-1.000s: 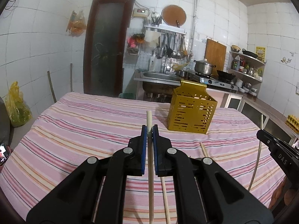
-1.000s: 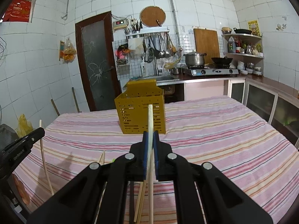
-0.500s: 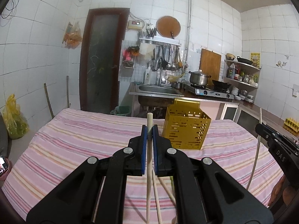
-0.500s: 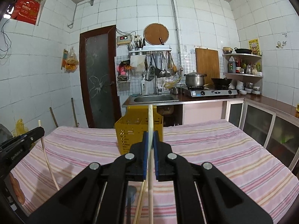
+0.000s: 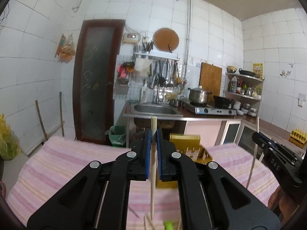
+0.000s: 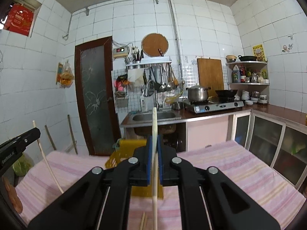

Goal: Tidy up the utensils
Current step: 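Lift the held chopsticks with both tools and carry them over the yellow caddy, then lower the chopsticks into the caddy and open both tools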

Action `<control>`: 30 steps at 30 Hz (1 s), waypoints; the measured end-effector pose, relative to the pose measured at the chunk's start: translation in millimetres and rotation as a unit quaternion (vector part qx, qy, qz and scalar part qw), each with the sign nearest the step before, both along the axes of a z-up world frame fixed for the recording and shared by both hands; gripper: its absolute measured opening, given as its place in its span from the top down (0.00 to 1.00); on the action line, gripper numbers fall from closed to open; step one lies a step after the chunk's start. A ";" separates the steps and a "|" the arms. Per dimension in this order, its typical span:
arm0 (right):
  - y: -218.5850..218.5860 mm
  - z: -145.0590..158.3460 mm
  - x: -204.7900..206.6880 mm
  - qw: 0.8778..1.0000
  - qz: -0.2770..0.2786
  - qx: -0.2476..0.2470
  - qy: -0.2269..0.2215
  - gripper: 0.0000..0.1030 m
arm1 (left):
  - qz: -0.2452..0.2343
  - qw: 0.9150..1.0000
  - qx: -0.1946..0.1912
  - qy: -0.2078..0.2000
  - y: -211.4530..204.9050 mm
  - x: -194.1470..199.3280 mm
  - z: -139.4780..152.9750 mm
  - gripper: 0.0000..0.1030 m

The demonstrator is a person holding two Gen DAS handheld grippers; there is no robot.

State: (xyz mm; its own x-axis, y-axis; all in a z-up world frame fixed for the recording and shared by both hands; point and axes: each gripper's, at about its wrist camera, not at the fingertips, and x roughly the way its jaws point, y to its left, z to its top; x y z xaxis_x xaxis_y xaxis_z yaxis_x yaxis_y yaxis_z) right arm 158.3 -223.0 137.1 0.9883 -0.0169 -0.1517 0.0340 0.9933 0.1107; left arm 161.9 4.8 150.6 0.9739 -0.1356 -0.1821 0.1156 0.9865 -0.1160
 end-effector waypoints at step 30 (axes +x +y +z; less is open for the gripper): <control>-18.2 -35.8 192.7 1.000 0.015 0.023 0.005 0.94 | -0.013 0.999 0.026 0.044 -69.3 196.4 -33.6 0.96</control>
State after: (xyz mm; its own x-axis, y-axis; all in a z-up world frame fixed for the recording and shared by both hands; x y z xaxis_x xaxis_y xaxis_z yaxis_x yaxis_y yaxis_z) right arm 351.0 -241.2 101.3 0.9867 0.0189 -0.1615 0.0065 0.9879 0.1552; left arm 358.2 -64.4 116.9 0.9502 -0.1490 -0.2737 0.1331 0.9882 -0.0757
